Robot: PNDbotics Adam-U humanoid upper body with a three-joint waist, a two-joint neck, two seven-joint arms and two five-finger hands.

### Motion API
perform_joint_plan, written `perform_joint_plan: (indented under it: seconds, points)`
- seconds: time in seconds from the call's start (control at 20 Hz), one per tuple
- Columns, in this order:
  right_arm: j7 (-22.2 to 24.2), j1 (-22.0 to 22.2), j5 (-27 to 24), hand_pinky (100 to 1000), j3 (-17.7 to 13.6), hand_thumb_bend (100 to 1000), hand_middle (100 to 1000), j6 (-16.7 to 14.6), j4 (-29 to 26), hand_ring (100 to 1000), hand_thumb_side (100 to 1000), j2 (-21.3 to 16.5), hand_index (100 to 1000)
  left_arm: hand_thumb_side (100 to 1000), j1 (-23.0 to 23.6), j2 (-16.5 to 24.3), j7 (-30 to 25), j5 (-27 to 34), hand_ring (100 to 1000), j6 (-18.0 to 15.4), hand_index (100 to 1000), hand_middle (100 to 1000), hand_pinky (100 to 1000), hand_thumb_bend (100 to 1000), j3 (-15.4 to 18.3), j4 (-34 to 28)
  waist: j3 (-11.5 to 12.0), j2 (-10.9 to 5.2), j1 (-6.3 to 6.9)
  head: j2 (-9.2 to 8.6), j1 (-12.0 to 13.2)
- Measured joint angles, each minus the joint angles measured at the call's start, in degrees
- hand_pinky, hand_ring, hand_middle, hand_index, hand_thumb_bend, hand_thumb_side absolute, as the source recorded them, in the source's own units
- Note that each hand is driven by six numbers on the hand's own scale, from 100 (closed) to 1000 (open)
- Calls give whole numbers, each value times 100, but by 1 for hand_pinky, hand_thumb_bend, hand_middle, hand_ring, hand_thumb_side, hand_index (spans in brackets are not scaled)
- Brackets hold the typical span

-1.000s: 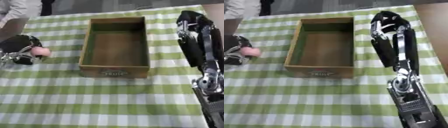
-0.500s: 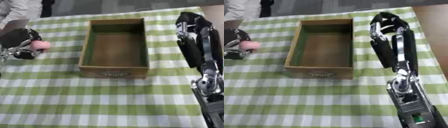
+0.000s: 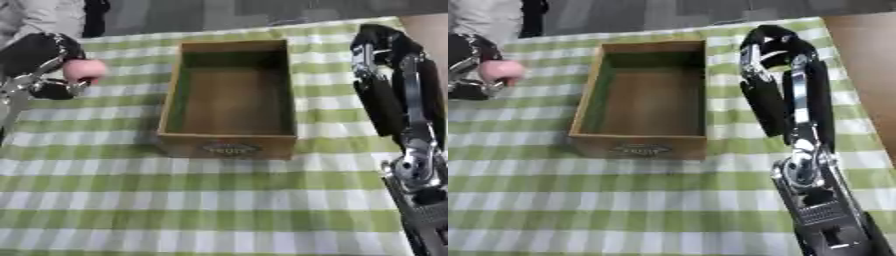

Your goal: Pick up objects on the table and place them in the box.

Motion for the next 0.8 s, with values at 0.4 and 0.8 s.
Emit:
perform_joint_plan:
  seconds: [0.4, 0.8]
  points:
    - [12, 12, 9, 855, 0, 100, 618, -39, 0, 616, 952, 74, 828, 306, -483, -446, -154, 458, 400, -126, 468, 378, 197, 100, -3, -455, -124, -55, 3, -1, 95]
    - [10, -75, 12, 854, 0, 100, 618, -112, 0, 615, 951, 178, 827, 312, -599, -1213, -270, 349, 407, 176, 470, 385, 208, 100, 13, -1041, -363, -67, 29, -61, 304]
